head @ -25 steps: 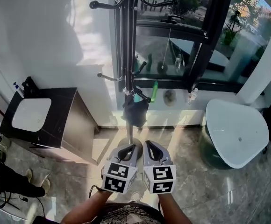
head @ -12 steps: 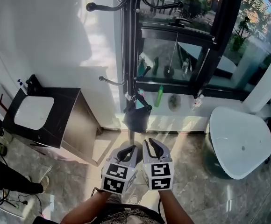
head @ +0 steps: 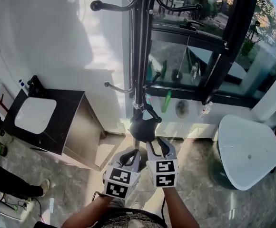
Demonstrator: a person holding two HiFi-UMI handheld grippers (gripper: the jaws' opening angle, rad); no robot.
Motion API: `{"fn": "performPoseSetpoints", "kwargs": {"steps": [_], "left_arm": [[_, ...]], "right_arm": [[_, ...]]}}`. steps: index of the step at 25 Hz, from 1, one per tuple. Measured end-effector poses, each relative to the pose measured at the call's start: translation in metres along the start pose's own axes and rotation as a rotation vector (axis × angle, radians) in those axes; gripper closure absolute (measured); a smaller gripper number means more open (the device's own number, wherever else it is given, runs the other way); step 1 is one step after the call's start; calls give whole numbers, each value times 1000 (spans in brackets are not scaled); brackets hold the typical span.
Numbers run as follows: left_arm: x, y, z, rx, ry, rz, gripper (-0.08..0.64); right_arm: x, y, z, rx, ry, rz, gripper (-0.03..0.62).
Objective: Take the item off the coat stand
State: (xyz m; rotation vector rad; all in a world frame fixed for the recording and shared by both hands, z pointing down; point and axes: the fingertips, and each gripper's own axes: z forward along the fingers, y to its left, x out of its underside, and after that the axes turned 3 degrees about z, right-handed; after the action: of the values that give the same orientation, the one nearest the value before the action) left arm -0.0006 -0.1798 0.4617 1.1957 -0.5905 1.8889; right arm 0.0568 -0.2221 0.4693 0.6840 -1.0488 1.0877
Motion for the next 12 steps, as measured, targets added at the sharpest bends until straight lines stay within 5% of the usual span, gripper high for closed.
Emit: {"fn": "performPoseSetpoints", "kwargs": {"steps": [12], "left_arm": [[-1, 19, 23, 12, 5, 7, 554]], "right_arm": [[5, -4, 41, 8, 49, -29, 453]]}}
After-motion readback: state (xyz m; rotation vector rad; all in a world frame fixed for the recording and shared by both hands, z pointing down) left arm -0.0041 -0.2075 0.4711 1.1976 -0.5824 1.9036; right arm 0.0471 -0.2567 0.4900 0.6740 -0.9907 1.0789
